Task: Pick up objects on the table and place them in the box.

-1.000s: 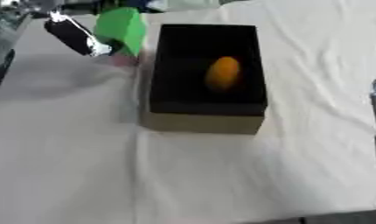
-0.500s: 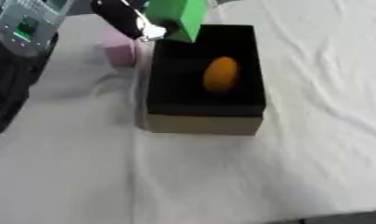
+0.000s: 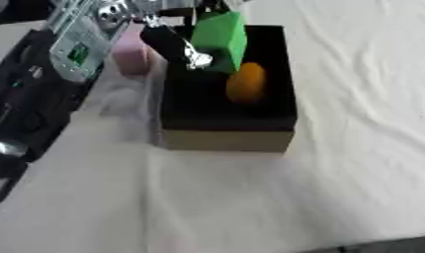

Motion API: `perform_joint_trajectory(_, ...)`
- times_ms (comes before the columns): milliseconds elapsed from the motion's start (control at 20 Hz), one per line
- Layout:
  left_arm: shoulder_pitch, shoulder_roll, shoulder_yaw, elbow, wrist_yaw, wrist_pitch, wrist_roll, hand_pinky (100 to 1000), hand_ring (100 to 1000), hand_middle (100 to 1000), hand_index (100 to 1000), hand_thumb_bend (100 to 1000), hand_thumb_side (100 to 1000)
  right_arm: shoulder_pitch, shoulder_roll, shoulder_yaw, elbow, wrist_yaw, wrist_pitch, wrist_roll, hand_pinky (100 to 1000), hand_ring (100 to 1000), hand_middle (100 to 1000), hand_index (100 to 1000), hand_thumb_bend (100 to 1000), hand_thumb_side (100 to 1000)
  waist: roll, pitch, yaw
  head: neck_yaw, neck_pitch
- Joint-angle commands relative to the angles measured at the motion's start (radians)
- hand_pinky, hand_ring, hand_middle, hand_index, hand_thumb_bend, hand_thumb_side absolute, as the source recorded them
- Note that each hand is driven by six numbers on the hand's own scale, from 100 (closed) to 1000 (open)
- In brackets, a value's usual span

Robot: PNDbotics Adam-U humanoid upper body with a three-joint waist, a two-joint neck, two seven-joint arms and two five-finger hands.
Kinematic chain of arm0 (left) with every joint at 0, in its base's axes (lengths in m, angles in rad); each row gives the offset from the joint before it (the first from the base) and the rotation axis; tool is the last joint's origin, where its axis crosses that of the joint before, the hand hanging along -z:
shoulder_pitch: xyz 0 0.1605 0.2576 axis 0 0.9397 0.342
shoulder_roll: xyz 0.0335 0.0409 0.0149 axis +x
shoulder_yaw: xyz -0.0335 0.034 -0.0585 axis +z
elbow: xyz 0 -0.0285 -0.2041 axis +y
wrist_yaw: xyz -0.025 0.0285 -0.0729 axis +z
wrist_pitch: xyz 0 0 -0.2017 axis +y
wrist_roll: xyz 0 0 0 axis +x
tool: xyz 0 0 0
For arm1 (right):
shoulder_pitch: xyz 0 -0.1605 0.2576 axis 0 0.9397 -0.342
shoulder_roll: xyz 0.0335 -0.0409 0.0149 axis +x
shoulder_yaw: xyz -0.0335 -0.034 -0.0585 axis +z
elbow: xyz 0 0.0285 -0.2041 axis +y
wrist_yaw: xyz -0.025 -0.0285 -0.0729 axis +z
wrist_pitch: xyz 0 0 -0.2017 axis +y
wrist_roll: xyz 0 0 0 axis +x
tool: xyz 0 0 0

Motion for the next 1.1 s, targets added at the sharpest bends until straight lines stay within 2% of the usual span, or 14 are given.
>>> perform_joint_trajectory(50,-0.012,-0.008,-0.006,0.035,-0.029,-0.019,0.009,612,625,627,790,100,501,-0.018,-0.011,-0.002,-0.022,-0.003,-0.004,0.000,852,604,567,780,100,1000,-0.004,-0.018,-0.004,0.004,-0.009)
perform_joint_trajectory(350,-0.002,-0.033,-0.009,0.104,-0.047,-0.060,0.019,633,647,650,811,100,562,-0.021,-0.007,-0.002,-0.025,-0.004,-0.002,-0.002,851,604,566,779,100,1000,0.003,-0.012,-0.014,0.004,-0.013)
perform_joint_trajectory(500,-0.002,-0.041,-0.010,0.123,-0.073,-0.078,0.034,653,669,683,842,100,650,-0.023,-0.004,-0.001,-0.026,-0.006,-0.002,-0.002,851,603,565,778,100,1000,0.005,-0.008,-0.021,0.005,-0.016)
perform_joint_trajectory(550,-0.002,-0.042,-0.010,0.127,-0.085,-0.083,0.034,670,687,717,871,129,704,-0.023,-0.004,-0.001,-0.027,-0.006,-0.002,-0.002,851,603,565,778,100,1000,0.006,-0.008,-0.022,0.005,-0.015)
perform_joint_trajectory(650,-0.002,-0.039,-0.005,0.130,-0.115,-0.086,0.034,720,738,764,904,289,816,-0.022,-0.004,-0.002,-0.027,-0.008,-0.002,-0.003,851,602,565,777,100,1000,0.008,-0.008,-0.023,0.003,-0.013)
perform_joint_trajectory(800,-0.001,-0.033,0.009,0.127,-0.159,-0.082,0.034,756,767,789,925,394,894,-0.020,-0.004,-0.003,-0.027,-0.012,-0.002,-0.005,851,602,564,777,100,1000,0.009,-0.009,-0.021,0.000,-0.009)
perform_joint_trajectory(950,-0.001,-0.028,0.019,0.117,-0.179,-0.079,0.038,760,772,793,927,408,907,-0.018,-0.004,-0.003,-0.027,-0.015,-0.003,-0.004,850,602,564,777,100,1000,0.008,-0.012,-0.019,-0.003,-0.006)
perform_joint_trajectory(1100,-0.003,-0.020,0.029,0.090,-0.162,-0.081,0.041,748,764,785,919,345,898,-0.016,-0.003,-0.004,-0.026,-0.015,-0.003,-0.005,850,602,564,777,100,1000,0.007,-0.016,-0.016,-0.006,-0.004)
